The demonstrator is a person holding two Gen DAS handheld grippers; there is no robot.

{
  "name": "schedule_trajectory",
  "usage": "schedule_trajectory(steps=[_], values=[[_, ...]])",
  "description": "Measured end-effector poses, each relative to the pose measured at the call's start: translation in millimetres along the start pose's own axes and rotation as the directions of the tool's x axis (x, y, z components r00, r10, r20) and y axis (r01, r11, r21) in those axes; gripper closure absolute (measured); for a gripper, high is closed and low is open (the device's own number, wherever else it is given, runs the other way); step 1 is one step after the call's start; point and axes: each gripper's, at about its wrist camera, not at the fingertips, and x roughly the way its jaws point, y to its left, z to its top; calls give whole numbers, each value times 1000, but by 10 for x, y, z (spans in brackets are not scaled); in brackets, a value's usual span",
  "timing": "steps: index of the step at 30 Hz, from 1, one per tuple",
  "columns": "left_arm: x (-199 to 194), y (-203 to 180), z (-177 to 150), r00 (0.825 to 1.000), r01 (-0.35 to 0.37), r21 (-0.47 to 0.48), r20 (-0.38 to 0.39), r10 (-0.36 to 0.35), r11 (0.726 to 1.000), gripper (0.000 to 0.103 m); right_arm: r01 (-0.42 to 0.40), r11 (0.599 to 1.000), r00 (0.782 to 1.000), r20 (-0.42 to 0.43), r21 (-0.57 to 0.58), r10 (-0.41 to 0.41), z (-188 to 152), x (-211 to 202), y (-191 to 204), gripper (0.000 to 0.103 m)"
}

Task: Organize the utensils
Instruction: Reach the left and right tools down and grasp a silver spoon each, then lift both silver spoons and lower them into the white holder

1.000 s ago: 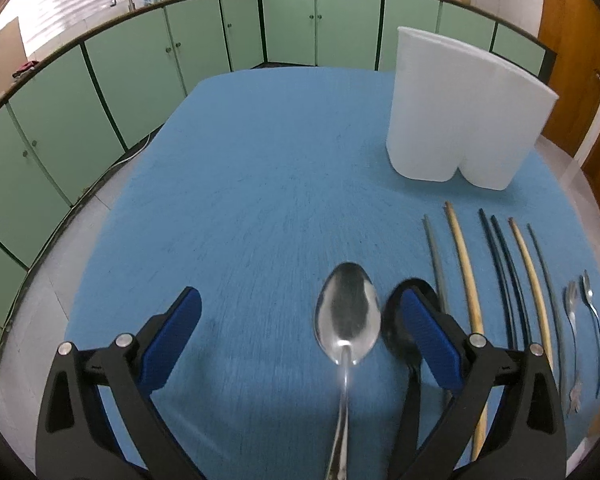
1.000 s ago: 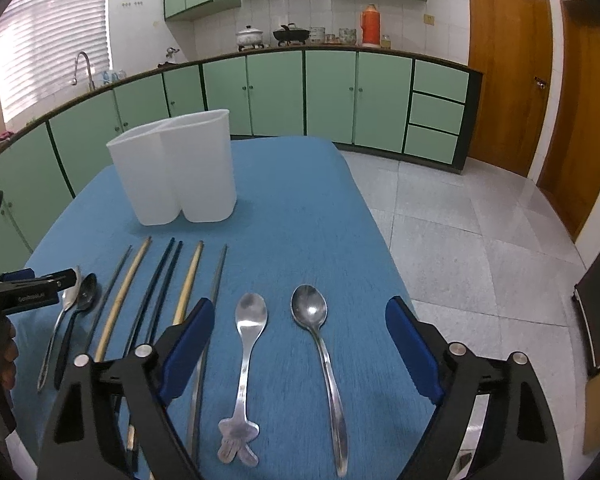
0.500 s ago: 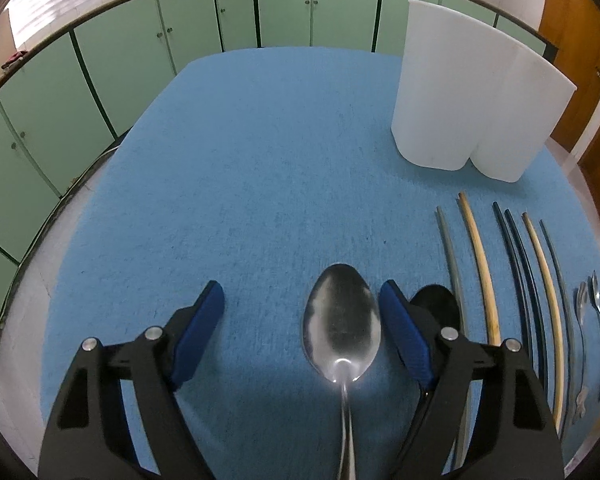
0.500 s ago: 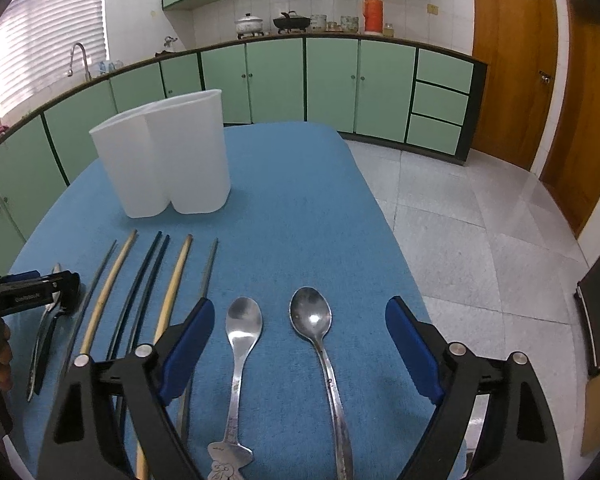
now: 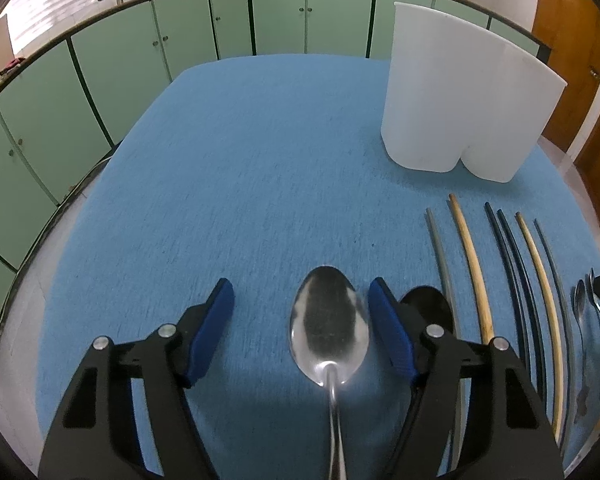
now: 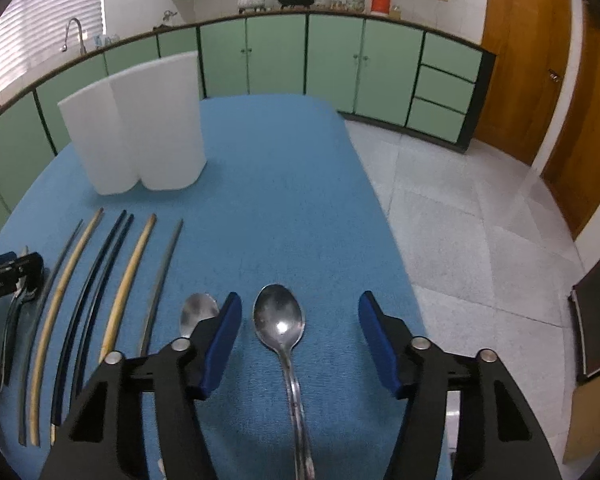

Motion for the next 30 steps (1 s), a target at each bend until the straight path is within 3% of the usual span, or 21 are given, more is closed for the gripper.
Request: schedule_trajectory(steps=[6, 10, 15, 22, 30], values=[[1, -71, 28, 1000, 15, 19, 11, -15, 1000, 48, -25, 1000, 999, -37, 7, 26, 31, 140, -39, 56], [-10, -107, 44, 999, 35, 26, 12, -35, 999, 58, -53, 999, 997, -47, -2, 53, 17, 147, -4, 71], [-29, -131, 53, 998, 55, 24, 18, -55, 998, 71, -63, 998, 997, -48, 2, 63, 6, 141, 10, 75], [-118, -52, 4, 991, 124, -11, 42, -124, 992, 72, -99, 995, 995, 1, 23, 99, -32, -49, -27, 75], [-552, 33, -62, 967, 172, -8, 194, -167, 985, 72, -121, 993, 986, 112, 0, 121, -44, -423, -2, 75]])
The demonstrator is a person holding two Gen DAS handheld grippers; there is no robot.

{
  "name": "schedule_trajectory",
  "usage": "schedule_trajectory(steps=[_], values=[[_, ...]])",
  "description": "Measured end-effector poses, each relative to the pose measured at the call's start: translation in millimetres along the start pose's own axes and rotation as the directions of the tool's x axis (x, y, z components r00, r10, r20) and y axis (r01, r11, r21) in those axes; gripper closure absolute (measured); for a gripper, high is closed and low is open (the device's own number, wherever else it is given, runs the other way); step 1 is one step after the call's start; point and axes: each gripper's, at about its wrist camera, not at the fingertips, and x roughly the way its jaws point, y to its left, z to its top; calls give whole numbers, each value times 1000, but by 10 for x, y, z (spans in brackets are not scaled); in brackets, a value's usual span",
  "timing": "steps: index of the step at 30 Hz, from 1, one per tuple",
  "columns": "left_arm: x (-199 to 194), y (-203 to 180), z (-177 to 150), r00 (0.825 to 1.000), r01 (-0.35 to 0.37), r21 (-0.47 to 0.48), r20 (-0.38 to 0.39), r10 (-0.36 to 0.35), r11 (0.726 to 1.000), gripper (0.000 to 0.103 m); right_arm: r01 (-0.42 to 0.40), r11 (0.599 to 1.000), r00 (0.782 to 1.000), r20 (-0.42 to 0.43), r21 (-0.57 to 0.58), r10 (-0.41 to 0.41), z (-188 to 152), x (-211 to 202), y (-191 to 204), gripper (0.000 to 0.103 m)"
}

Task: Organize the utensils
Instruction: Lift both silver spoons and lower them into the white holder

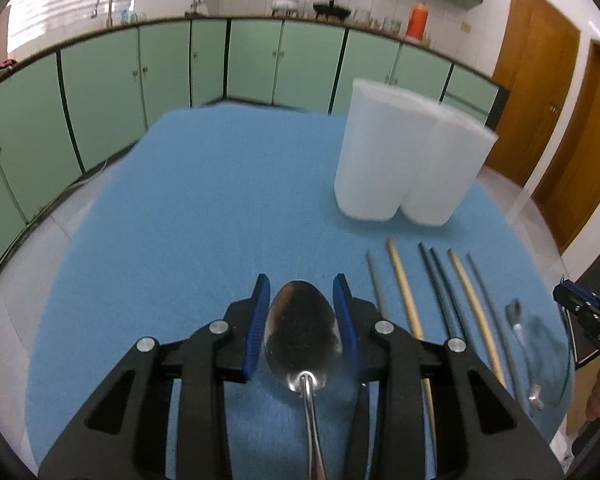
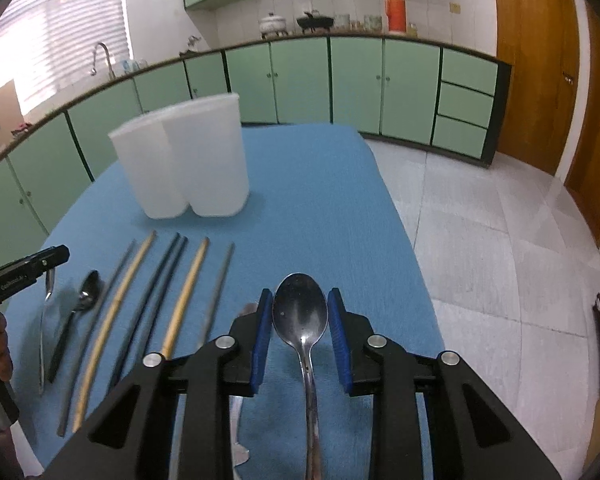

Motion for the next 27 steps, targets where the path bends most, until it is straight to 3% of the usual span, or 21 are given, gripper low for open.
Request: schedule_trajectory(steps=[9, 18, 27], values=[[-382, -12, 31, 991, 31, -5, 133, -30, 1000, 72, -45, 999, 994, 99, -23, 47, 168, -312, 139, 75], [-523, -66, 53, 980, 29, 2, 199, -29, 1000, 72, -80, 996, 985, 150, -39, 85, 258, -481, 264, 75], [-763, -123, 294, 955, 40, 21, 295, -44, 999, 72, -101, 992, 969, 219, -72, 115, 529, -584, 363, 75]])
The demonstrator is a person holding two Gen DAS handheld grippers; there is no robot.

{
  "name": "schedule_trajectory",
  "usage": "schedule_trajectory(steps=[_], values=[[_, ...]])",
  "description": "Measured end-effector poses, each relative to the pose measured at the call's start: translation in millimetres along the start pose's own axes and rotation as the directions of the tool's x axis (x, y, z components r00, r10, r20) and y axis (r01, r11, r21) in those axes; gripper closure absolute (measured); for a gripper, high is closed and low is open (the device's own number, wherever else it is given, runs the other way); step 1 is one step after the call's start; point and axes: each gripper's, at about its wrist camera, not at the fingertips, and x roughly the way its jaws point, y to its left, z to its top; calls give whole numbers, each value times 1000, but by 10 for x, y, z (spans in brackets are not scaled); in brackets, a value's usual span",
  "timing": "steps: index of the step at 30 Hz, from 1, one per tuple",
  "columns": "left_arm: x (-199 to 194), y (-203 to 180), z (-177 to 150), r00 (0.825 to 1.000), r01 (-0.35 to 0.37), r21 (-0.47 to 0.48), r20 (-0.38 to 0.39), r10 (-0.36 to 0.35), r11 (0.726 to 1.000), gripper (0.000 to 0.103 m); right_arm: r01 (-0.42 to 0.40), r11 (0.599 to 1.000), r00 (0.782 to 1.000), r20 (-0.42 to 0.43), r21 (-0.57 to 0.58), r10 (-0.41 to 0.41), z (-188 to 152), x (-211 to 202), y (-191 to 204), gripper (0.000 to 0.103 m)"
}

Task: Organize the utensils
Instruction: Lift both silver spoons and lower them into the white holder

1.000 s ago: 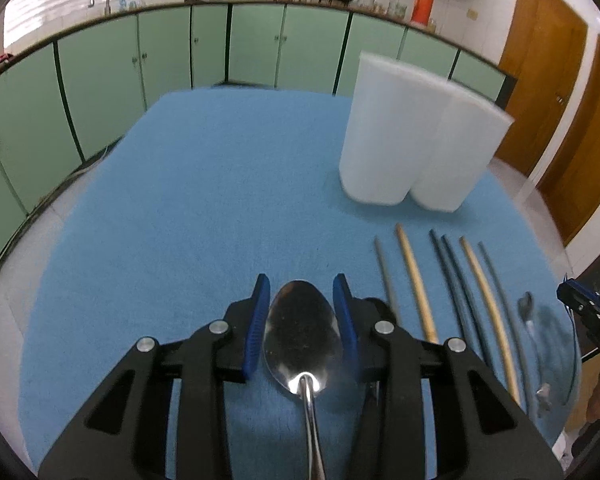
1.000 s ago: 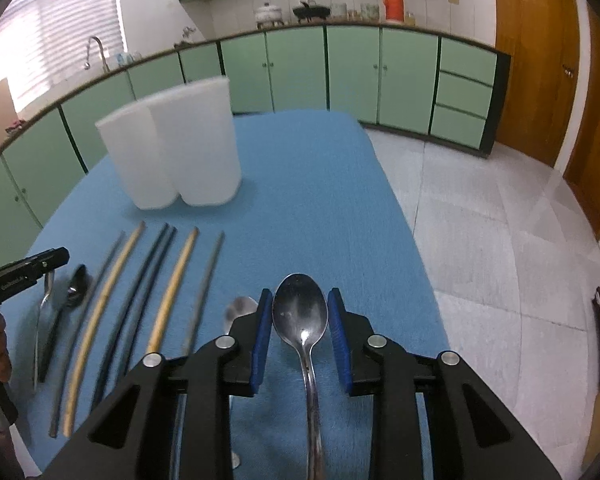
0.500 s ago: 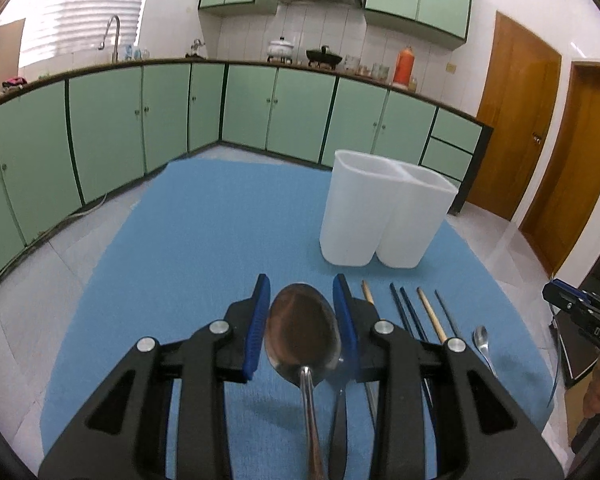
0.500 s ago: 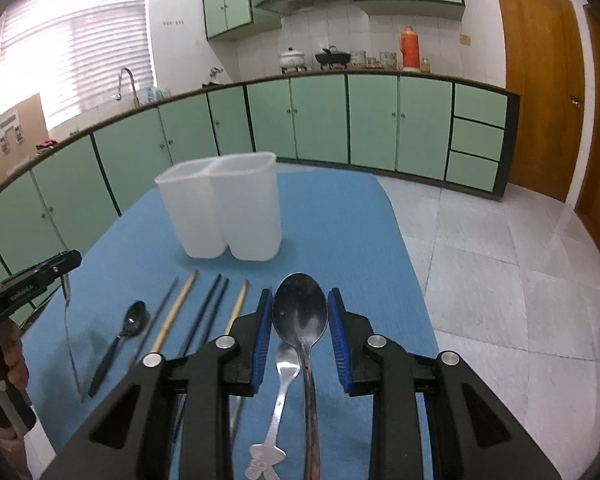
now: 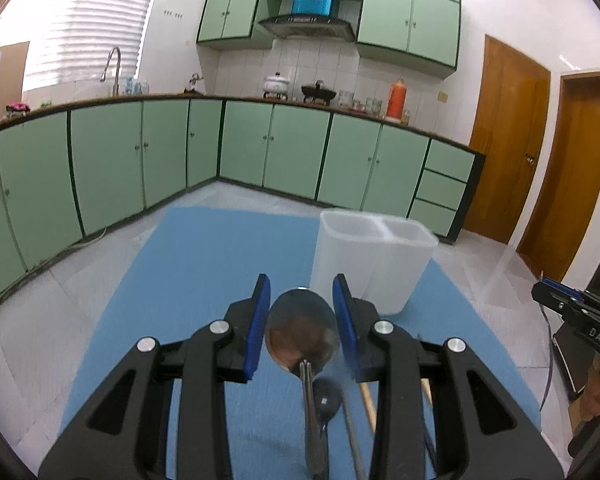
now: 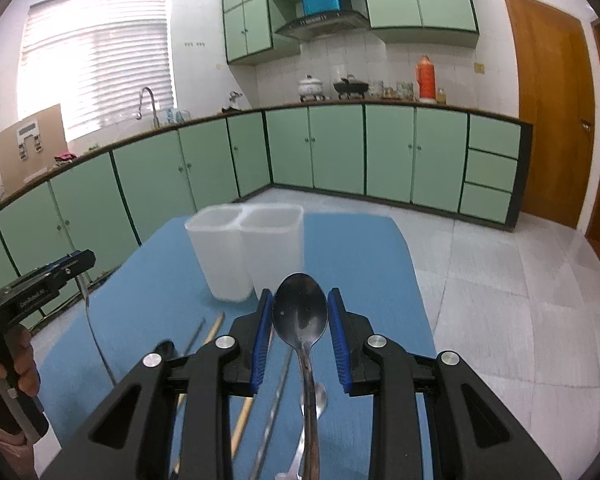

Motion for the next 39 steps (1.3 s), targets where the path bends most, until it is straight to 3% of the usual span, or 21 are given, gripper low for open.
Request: schedule_trajectory(steps=[9, 16, 20, 25, 29, 39], values=[[18, -217, 648, 990, 45, 19, 132, -47, 999, 72, -61, 998, 991, 122, 11, 59, 619, 105, 53, 75], [232, -484, 1198, 969, 68, 35, 237, -75, 997, 72, -109, 993, 962, 254, 39, 96, 1167, 391, 114, 75], [543, -575, 1360, 959, 56, 22, 276, -59, 998, 72, -186, 978, 942, 299, 95, 150, 1353, 682, 74, 75], [973, -645, 1454, 953, 47, 6, 300, -47, 999, 72, -184, 977, 934, 330, 107, 139, 1436, 1094, 75, 75], [1265, -665, 1410, 958, 36, 12, 284, -38, 999, 72, -195, 974, 936, 319, 116, 149, 1434, 1383, 57, 75], [1618, -602, 1119, 976, 24, 43, 213, -32, 999, 72, -162, 976, 965, 229, 148, 125, 1152, 1828, -5, 75]])
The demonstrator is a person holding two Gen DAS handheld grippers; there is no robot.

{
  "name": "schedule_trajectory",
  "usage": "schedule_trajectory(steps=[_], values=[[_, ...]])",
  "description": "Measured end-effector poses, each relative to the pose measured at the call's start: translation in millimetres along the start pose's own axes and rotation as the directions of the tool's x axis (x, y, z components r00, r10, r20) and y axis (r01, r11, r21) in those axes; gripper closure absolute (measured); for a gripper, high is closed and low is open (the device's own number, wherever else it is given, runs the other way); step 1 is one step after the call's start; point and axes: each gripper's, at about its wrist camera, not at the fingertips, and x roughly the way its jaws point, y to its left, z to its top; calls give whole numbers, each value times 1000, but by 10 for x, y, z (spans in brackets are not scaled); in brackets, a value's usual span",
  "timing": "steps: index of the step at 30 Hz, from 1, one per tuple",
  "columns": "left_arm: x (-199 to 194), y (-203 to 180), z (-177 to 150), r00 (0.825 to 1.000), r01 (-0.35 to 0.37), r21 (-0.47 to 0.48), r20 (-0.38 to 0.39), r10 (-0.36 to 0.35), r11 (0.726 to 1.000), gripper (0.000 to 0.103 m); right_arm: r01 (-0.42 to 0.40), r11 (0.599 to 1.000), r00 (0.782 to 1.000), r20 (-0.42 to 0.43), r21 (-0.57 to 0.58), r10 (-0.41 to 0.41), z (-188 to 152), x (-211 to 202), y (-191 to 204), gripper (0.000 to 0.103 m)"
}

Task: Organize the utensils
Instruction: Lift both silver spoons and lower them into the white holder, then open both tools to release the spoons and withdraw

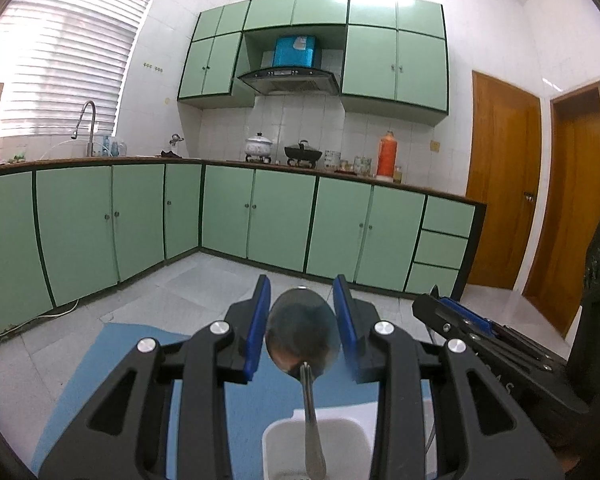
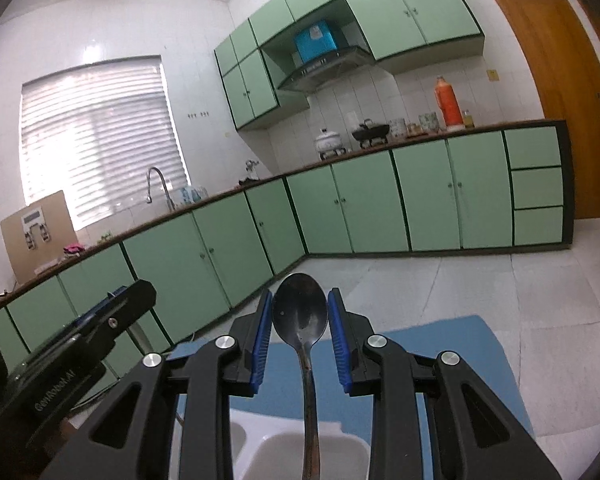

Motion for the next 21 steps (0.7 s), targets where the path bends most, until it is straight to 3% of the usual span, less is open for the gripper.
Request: schedule_trajectory(steps=[16, 21], values=[[-2, 132, -371, 994, -26, 25, -106, 29, 999, 71, 39, 999, 995, -93, 10, -37, -440, -7, -56, 74], [-106, 131, -392, 994, -36, 26, -107, 38, 999, 57, 45, 999, 995, -94, 0, -44, -473, -120, -28, 68]])
